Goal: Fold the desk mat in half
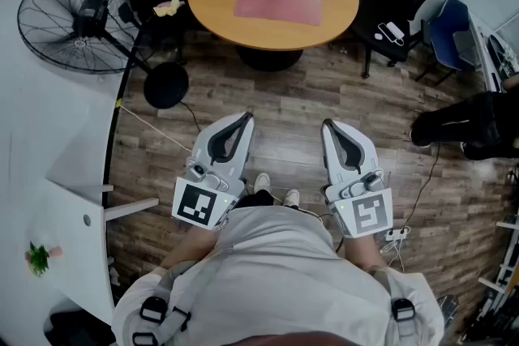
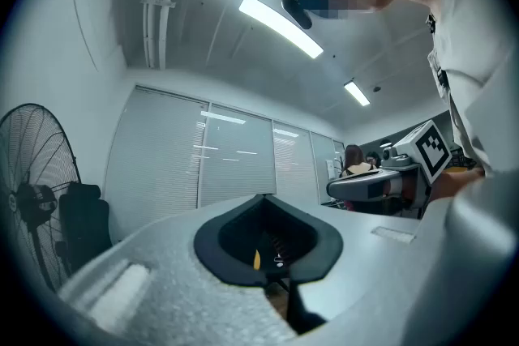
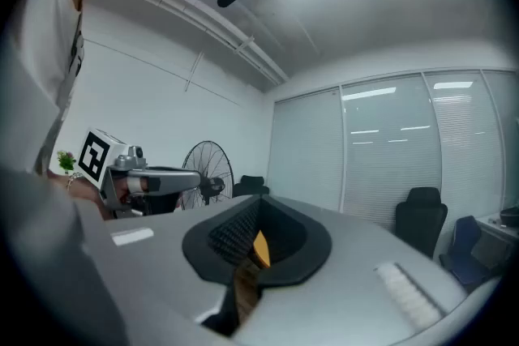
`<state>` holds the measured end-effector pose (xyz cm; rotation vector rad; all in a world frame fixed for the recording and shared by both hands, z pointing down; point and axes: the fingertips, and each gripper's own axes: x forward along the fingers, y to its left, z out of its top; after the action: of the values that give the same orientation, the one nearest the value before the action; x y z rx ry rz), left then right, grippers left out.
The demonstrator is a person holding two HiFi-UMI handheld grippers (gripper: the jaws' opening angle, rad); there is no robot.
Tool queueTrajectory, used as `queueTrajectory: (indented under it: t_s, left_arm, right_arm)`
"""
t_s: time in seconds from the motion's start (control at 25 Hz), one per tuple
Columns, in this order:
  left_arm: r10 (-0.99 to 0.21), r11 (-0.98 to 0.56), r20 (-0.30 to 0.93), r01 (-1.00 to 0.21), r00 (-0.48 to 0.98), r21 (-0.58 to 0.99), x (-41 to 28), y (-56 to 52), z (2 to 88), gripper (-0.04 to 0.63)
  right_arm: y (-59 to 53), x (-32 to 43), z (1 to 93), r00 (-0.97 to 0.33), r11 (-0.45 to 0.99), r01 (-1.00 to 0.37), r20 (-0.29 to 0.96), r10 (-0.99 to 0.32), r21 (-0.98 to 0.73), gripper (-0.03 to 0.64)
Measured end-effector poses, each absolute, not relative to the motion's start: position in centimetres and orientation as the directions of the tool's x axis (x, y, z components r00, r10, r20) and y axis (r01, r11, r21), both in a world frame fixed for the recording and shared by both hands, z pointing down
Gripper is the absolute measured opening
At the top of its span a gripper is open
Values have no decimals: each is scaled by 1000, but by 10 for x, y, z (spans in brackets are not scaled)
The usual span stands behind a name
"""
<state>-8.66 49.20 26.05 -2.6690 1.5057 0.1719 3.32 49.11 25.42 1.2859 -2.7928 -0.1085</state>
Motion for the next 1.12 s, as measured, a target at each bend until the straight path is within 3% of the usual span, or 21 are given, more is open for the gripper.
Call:
queueTrajectory:
  t_s: [0.48,1.12]
  left_arm:
    - [-860,-502,-97,-865,500,-2,-140,464,274,3]
    - [-862,-502,-85,-865,500,6,-143,401,284,3]
  right_arm:
    - [462,-6,257,-613,612,-786,17,-790,92,5]
    - [402,-4,271,-608,605,-788,11,-794,115,5]
